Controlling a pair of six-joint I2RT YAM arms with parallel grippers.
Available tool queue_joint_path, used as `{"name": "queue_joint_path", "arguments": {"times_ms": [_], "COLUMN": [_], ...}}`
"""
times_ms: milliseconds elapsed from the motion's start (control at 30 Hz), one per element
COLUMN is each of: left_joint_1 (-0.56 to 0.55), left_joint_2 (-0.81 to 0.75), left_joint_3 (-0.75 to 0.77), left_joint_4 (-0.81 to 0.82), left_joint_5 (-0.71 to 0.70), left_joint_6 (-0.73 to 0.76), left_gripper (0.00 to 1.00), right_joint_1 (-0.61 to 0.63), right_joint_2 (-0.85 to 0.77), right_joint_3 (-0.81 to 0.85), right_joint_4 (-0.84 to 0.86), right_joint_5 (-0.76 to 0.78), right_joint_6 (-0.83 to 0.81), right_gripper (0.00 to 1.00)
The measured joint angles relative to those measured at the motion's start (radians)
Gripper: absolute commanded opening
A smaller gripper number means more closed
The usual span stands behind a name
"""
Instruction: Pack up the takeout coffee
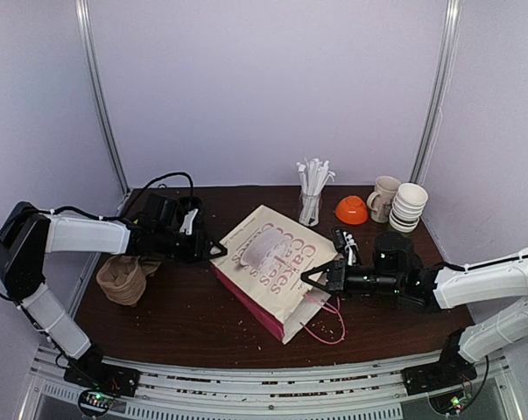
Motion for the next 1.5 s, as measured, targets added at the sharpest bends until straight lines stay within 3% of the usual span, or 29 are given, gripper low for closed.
{"name": "queue_joint_path", "arguments": {"times_ms": [233, 500, 600, 800, 933, 1267, 1500], "left_joint_1": [0.005, 0.007, 0.007, 0.007, 0.007, -0.037, -0.322], "left_joint_2": [0.0, 0.0, 0.0, -0.02, -0.079, -0.321, -0.317], "left_joint_3": [0.0, 0.0, 0.0, 0.002, 0.037, 0.284, 0.489], "left_joint_4": [0.012, 0.014, 0.013, -0.01, -0.089, -0.277, -0.409], "left_joint_5": [0.028, 0.053, 0.061, 0.059, 0.025, -0.241, -0.628], "left_joint_6": [0.011, 0.028, 0.038, 0.05, 0.069, 0.192, 0.371], "left_gripper": [0.26, 0.0, 0.0, 0.0, 0.0, 0.0, 0.0], "right_joint_1": [-0.01, -0.01, -0.01, -0.011, -0.012, -0.012, -0.012], "right_joint_2": [0.0, 0.001, 0.001, 0.0, -0.026, -0.253, -0.362], "right_joint_3": [-0.011, -0.014, -0.014, -0.012, 0.0, 0.18, 0.3], "right_joint_4": [0.02, 0.03, 0.035, 0.024, -0.041, -0.463, -0.715], "right_joint_5": [-0.014, -0.025, -0.029, -0.039, -0.043, -0.03, 0.092], "right_joint_6": [0.0, 0.001, 0.001, 0.001, -0.011, -0.221, -0.351], "right_gripper": [0.0, 0.0, 0.0, 0.6, 0.82, 0.87, 0.87]}}
